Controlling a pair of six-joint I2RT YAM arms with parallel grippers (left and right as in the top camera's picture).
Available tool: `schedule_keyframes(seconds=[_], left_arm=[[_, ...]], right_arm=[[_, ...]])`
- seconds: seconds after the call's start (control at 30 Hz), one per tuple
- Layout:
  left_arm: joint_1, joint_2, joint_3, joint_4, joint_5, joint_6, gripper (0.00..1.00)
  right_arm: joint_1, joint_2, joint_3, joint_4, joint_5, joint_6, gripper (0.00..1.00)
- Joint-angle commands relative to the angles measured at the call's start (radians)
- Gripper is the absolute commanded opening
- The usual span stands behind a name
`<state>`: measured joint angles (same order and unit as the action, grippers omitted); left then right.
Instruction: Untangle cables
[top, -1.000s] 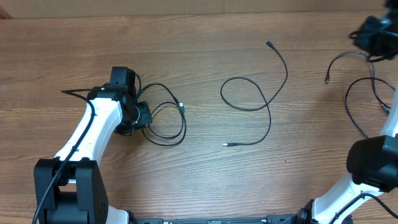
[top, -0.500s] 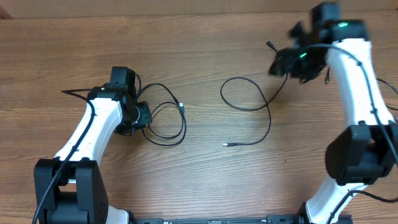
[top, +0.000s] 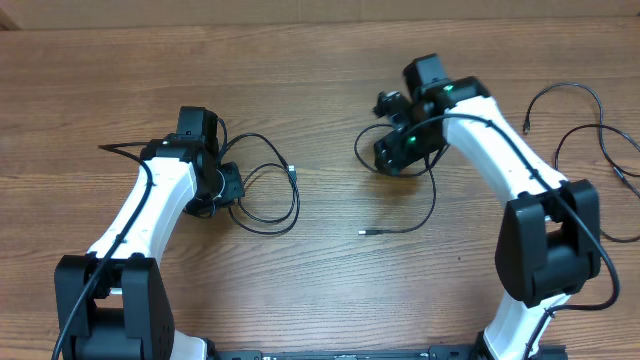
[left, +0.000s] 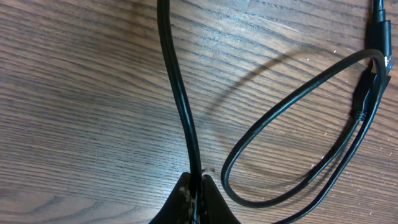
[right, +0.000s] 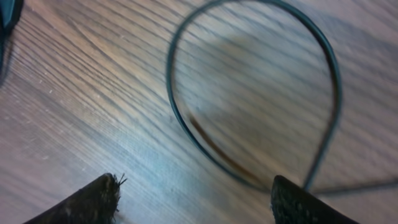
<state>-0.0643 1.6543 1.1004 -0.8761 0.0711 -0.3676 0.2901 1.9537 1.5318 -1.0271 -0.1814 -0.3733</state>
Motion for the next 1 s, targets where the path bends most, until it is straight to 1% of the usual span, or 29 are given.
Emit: schedule_keyframes(seconds=[0.0,0.17,0.43,0.67,0.87,0.97], left_arm=[[-0.002,0.008,0.0,-0.002,-0.003,0.009,0.04],[-0.002,0.008,0.0,-0.003,-0.003,0.024,0.04],[-0.002,0.008,0.0,-0.003,-0.003,0.024,0.04],[-0.002,0.008,0.0,-0.003,-0.003,0.023,0.04],[-0.002,0.008,0.0,-0.003,-0.003,0.023,0.04],[-0.002,0.008,0.0,-0.003,-0.003,0.023,0.04]], right_arm=[[0.04,-0.016,-0.05,0.053,0.057,-0.055,0.77],[0.078,-0.016,-0.123,0.134,0.058,-0.056,0.77],[0.089,-0.014,-0.213,0.256,0.08,-0.055,0.75],[0.089,-0.013,-0.235,0.318,0.084,-0.047,0.71],[0.089,-0.012,-0.291,0.369,0.084,-0.047,0.7],[0.089,-0.012,-0.303,0.372,0.084,-0.047,0.67]])
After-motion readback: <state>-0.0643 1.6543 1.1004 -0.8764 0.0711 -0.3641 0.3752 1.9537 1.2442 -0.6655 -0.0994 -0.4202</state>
